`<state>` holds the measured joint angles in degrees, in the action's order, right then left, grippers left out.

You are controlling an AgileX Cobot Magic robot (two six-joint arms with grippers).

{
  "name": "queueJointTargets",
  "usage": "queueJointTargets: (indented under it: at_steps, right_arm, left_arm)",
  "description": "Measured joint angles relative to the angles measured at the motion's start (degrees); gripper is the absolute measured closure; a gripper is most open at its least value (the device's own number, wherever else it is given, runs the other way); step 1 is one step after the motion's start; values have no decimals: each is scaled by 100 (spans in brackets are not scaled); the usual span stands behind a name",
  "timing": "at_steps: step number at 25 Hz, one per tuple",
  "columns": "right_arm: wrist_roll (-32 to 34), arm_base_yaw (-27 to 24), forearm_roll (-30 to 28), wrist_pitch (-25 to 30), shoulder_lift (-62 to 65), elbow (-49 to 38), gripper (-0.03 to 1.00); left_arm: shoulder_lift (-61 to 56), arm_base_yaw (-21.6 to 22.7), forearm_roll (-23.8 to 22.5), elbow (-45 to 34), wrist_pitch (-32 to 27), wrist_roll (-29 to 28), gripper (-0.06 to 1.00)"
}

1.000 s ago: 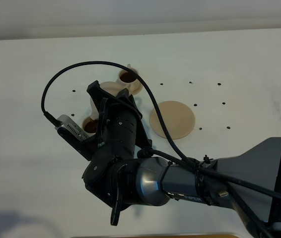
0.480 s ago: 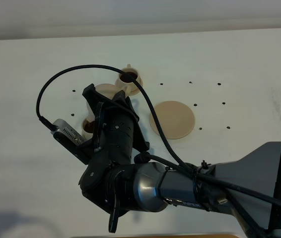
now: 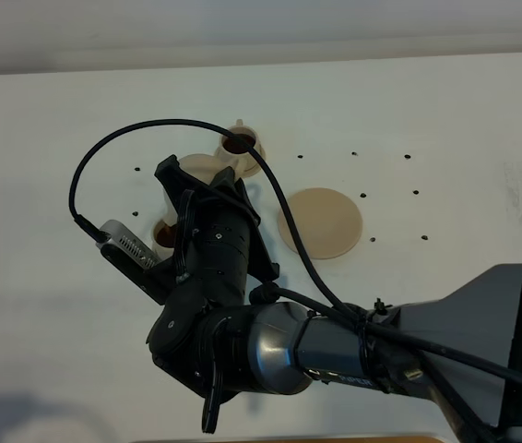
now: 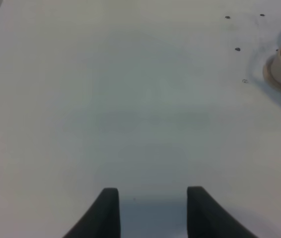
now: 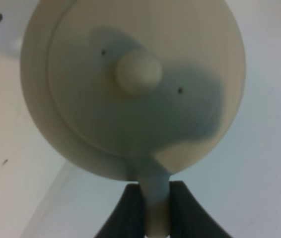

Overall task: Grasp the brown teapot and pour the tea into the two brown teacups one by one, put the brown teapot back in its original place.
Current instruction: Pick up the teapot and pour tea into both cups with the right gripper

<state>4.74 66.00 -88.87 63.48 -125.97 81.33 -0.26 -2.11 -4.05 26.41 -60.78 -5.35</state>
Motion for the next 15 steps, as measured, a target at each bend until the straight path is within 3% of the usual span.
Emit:
queueJointTargets:
  at_steps: [15]
  right_arm:
    - [0,0,-58,92,0,0,85]
  left_arm:
    - [0,0,0,0,0,-5,63]
